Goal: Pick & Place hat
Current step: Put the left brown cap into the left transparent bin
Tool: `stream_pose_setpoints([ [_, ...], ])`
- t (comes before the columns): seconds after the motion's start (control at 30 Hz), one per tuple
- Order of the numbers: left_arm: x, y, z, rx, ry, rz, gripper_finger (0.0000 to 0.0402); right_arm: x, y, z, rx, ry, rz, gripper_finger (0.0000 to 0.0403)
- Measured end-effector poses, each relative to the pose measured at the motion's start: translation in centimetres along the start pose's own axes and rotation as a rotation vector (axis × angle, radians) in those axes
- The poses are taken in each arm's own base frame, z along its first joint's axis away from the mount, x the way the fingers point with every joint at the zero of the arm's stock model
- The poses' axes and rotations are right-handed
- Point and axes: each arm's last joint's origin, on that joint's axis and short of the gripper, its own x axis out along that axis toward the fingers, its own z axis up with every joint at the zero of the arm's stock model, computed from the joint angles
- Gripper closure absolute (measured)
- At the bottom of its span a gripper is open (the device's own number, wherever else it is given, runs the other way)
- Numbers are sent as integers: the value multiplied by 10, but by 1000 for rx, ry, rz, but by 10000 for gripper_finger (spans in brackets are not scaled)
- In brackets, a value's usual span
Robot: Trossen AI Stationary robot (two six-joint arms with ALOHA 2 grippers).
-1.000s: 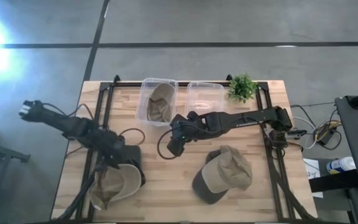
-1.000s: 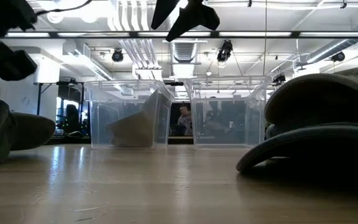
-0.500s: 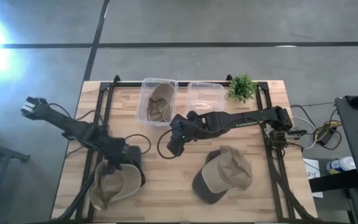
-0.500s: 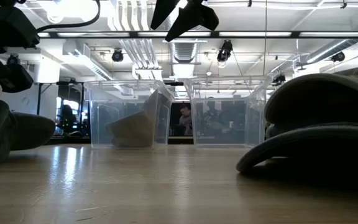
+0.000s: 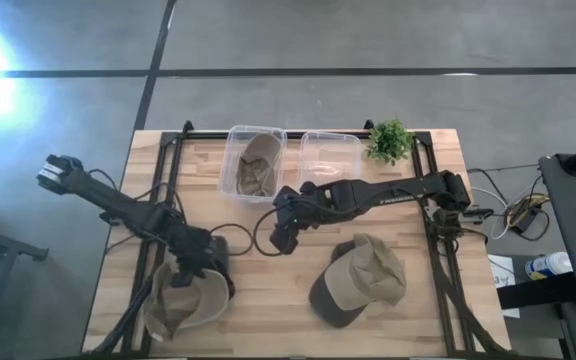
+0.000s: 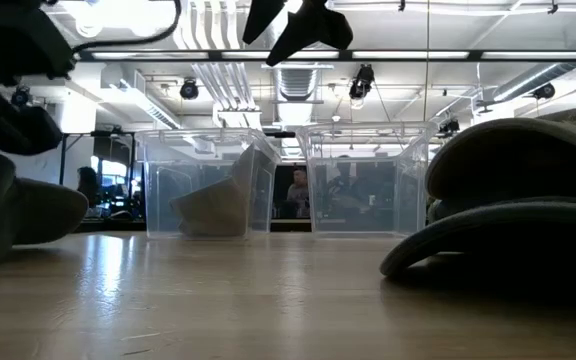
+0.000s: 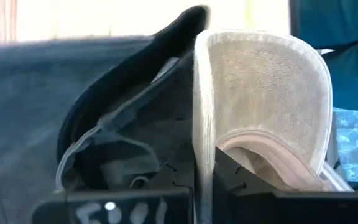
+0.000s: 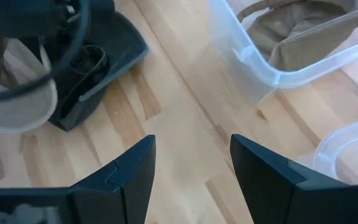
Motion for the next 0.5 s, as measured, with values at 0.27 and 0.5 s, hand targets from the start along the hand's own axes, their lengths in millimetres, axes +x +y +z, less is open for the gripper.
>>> stream_pose_setpoints([
  [0.27, -49, -27, 33, 58, -293, 120, 396, -13, 3, 5, 55, 13, 140, 199],
  [0.5, -76, -35, 52, 124, -435, 400, 396, -14, 13, 10, 80, 36, 335, 199],
])
